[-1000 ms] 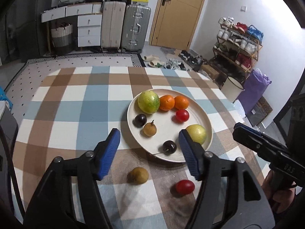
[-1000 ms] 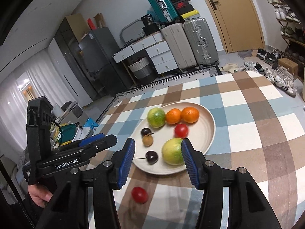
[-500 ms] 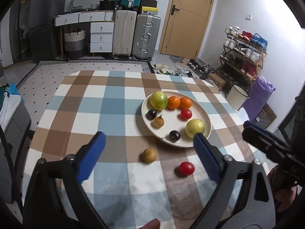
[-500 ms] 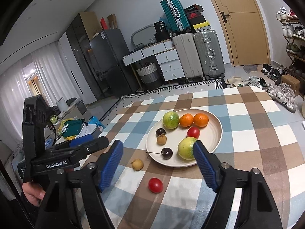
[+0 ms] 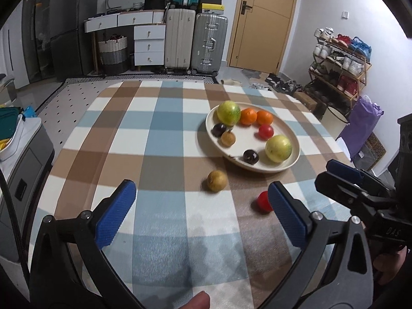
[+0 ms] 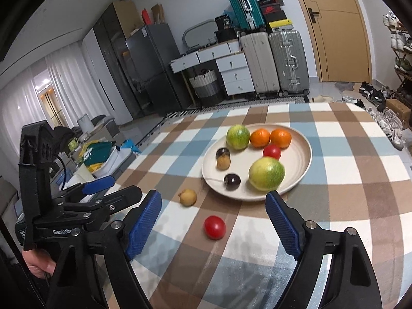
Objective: Organize fruits
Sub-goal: 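Lift both open grippers away from the plate, then lower the right gripper onto the last red tomato and close it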
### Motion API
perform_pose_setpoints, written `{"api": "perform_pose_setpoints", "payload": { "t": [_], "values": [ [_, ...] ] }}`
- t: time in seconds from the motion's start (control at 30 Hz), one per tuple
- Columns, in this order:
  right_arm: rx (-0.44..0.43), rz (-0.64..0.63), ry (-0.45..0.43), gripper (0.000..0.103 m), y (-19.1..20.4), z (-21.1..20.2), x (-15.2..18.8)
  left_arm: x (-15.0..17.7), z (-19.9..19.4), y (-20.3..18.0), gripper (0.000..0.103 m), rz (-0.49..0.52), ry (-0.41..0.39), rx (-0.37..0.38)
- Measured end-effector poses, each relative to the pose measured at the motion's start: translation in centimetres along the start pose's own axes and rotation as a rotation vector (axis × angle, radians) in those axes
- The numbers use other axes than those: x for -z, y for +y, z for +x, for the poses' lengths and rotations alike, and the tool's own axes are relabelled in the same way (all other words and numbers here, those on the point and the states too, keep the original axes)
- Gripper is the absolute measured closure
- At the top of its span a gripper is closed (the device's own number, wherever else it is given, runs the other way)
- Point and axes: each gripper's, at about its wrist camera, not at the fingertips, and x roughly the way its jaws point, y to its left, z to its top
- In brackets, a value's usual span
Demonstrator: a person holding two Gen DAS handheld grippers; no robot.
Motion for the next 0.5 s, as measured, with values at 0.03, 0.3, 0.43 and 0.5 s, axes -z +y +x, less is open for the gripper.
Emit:
{"api": "perform_pose_setpoints", "payload": {
  "t": [0.03, 0.3, 0.43, 0.5],
  "values": [
    [0.001, -0.002, 0.010, 0.018, -0.1, 0.3, 0.2, 0.2, 0.2, 0.1, 0.001, -0.005, 0.005, -0.001],
    [0.021, 0.003, 0.097, 0.018, -1.1, 3.8, 1.9, 2.1, 1.4, 0.9, 0.001, -0.004, 0.029, -0.048],
    [0.034, -0.006, 0.138, 0.019, -1.1, 5.3, 2.4, 2.7, 1.6, 1.4, 0.001, -0.013, 0.042, -0.041],
    [0.027, -0.006, 0.149, 0.021, -1.1, 5.6, 2.3, 3.0, 1.5, 1.6, 0.001, -0.017, 0.043, -0.043]
  ]
}}
